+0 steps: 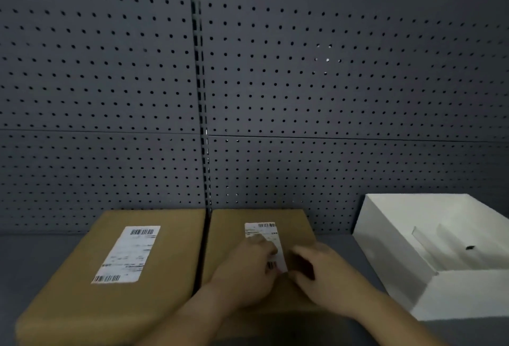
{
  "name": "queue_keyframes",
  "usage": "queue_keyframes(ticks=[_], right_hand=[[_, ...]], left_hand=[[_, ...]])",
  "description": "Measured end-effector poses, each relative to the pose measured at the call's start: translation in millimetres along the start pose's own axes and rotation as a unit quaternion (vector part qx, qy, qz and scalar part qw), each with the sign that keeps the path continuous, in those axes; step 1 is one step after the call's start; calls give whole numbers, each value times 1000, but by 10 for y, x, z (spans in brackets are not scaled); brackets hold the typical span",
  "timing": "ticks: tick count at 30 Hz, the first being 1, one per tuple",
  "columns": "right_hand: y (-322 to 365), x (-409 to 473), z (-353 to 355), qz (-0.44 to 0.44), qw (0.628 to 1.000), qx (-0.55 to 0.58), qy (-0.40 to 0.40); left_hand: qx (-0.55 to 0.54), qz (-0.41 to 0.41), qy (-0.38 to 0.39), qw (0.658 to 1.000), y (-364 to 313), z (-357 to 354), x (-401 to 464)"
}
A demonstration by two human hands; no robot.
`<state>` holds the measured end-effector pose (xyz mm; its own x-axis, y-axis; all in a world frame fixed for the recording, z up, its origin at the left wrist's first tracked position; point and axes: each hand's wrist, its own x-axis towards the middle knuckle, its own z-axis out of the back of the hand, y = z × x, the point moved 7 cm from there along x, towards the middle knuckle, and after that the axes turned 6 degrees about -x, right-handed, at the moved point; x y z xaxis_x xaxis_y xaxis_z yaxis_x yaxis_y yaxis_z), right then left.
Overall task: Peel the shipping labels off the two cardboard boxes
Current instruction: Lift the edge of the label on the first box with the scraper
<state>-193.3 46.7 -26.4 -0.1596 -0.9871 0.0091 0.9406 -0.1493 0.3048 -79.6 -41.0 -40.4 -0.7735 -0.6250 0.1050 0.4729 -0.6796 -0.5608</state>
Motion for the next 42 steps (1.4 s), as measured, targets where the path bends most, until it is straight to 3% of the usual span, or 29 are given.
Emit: queue_keyframes(ticks=[18, 42], right_hand=[[-30, 328, -10, 225, 972, -63, 33], [-71, 479, -35, 251, 966, -56, 22]], left_hand=[[-24, -28, -88, 995, 23, -30, -71], [-32, -59, -125, 990, 63, -27, -55]])
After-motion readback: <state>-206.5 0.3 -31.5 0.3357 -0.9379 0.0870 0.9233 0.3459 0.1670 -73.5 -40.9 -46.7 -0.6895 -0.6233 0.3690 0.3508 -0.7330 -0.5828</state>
